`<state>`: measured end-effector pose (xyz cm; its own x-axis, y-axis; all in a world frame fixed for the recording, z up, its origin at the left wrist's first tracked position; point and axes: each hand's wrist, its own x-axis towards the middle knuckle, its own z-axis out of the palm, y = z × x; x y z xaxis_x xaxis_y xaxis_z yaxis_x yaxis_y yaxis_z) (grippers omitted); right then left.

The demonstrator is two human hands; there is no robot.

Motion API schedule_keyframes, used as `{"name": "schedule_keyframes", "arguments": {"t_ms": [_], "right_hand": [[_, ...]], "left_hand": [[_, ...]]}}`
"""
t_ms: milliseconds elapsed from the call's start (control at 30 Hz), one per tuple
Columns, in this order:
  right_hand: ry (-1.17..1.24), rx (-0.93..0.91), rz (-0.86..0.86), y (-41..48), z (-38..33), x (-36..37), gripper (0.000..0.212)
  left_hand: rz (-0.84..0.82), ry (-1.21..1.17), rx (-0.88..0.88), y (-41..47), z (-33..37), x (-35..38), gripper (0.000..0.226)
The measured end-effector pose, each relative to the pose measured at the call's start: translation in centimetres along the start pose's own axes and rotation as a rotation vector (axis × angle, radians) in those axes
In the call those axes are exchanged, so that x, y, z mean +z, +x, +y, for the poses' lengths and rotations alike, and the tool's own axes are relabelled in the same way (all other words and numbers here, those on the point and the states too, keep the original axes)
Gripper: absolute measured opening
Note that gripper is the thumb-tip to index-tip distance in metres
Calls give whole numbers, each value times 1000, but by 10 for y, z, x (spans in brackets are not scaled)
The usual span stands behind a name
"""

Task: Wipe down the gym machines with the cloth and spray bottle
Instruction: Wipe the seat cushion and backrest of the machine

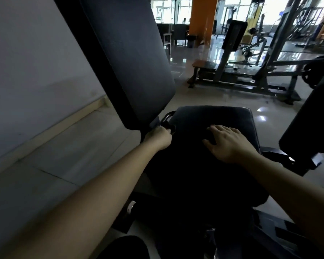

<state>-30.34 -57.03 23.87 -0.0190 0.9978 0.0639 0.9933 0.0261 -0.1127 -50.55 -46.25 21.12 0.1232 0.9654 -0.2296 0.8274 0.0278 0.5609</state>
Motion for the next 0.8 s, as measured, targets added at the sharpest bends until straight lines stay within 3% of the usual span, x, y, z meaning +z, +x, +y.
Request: {"name": "schedule_keyframes", "arguments": {"t_ms": [167,367,533,800], "right_hand": [[-18,11,8,-1,-4,1,64],[-23,27,42,0,-5,4,63],[-27,50,44,-3,-10,1,61],[-16,55,21,-7,-14,-4,62]], "left_hand": [[-7,-103,-8,-27,-43,6,57],[32,-249,-19,19,1,6,46],[28,-317,24,30,-6,7,53],[-10,-356,12,-58,-56,5,56]]}}
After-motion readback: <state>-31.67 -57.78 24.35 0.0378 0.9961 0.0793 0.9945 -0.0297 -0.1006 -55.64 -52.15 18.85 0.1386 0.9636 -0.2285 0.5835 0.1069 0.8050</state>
